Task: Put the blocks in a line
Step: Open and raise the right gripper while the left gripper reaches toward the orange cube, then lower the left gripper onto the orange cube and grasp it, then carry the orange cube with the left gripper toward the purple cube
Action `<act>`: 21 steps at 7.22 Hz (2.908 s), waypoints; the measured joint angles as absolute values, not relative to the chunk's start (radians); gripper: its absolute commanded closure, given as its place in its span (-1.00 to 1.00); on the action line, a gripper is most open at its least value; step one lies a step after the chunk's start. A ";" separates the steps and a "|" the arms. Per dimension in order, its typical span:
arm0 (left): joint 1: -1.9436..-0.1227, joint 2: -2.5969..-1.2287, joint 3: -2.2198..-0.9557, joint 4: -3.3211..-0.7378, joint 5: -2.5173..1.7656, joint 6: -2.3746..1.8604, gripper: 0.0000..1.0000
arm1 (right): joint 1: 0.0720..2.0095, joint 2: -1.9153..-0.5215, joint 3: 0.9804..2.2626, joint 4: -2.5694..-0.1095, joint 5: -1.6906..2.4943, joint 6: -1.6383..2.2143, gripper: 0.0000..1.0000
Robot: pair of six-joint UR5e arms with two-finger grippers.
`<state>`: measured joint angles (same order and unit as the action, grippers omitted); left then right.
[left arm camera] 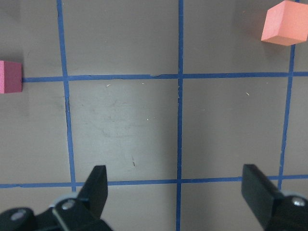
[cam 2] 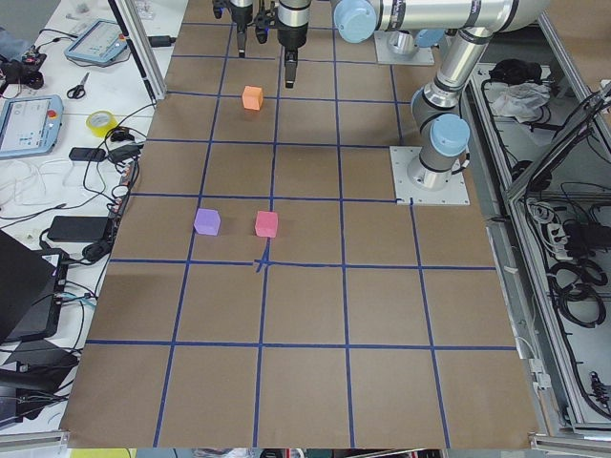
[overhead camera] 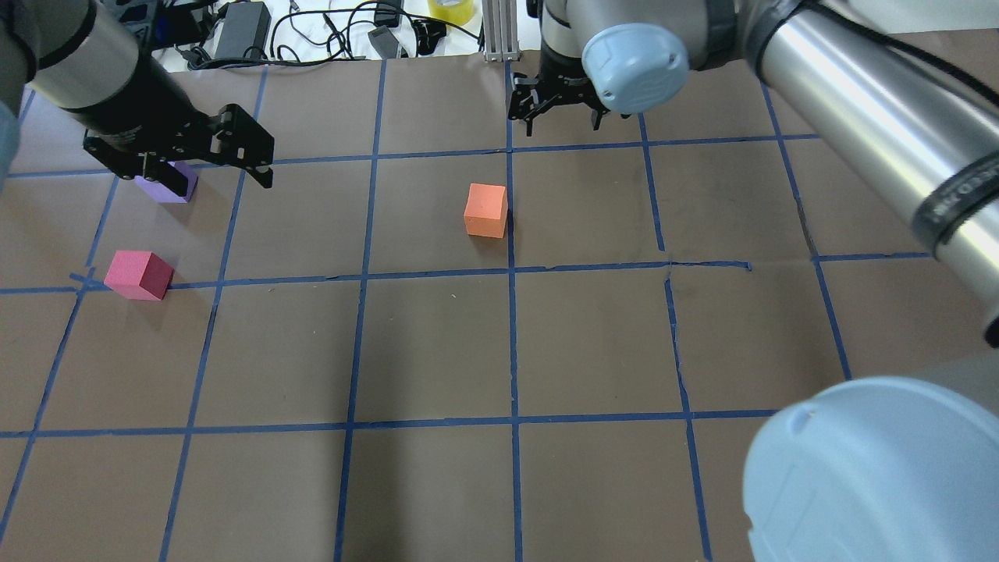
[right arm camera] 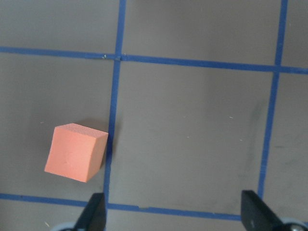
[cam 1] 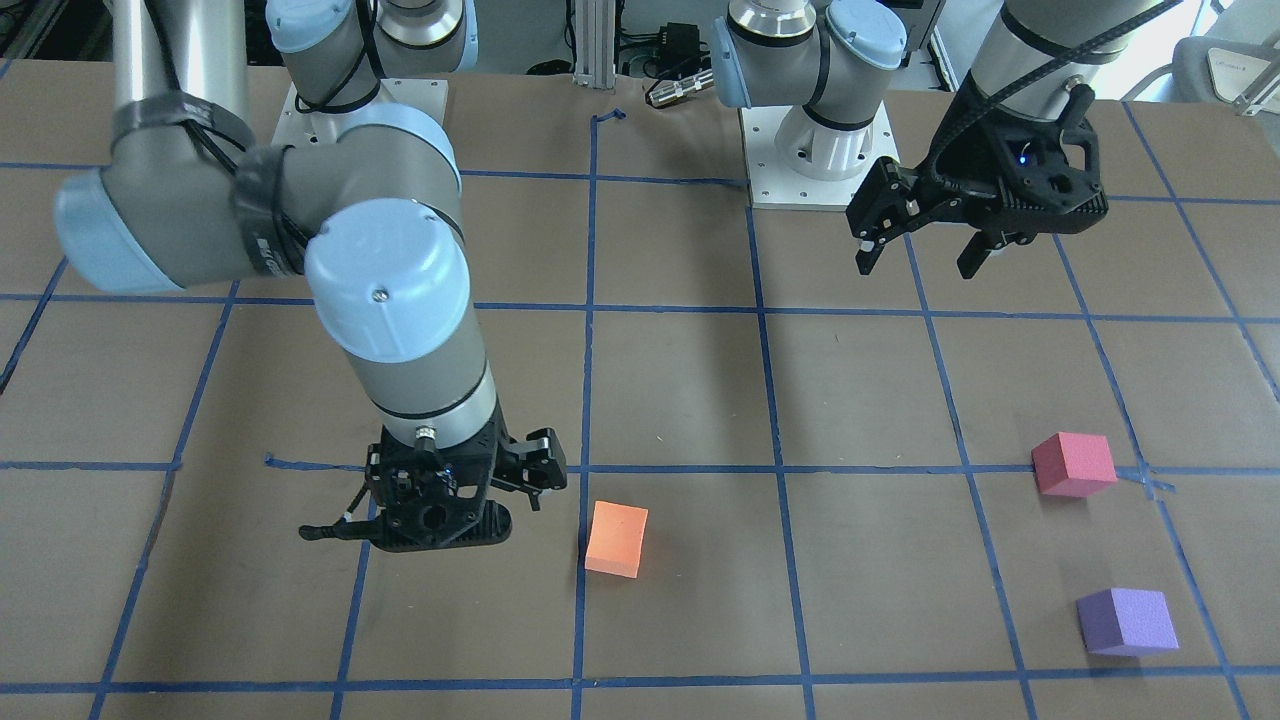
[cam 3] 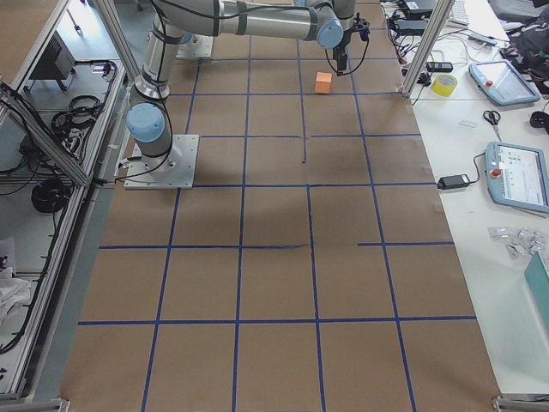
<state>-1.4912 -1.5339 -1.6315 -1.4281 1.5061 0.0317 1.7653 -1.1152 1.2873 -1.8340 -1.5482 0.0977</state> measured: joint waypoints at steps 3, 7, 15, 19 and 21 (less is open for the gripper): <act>-1.647 -1.708 -1.592 -1.203 1.473 -0.192 -1.00 | 1.664 -1.327 1.302 -1.564 -1.556 -0.006 -1.00; -1.760 -1.960 -1.565 -0.976 1.397 -0.258 -1.00 | 1.587 -1.421 1.348 -1.466 -1.554 -0.034 -1.00; -1.825 -2.189 -1.561 -0.756 1.446 -0.166 0.23 | 1.559 -1.447 1.385 -1.473 -1.605 -0.028 -1.00; -1.819 -2.174 -1.571 -0.764 1.500 -0.188 1.00 | 1.558 -1.444 1.385 -1.476 -1.621 -0.028 -1.00; -1.750 -2.123 -1.555 -0.832 1.505 -0.194 1.00 | 1.559 -1.447 1.384 -1.475 -1.637 -0.027 -1.00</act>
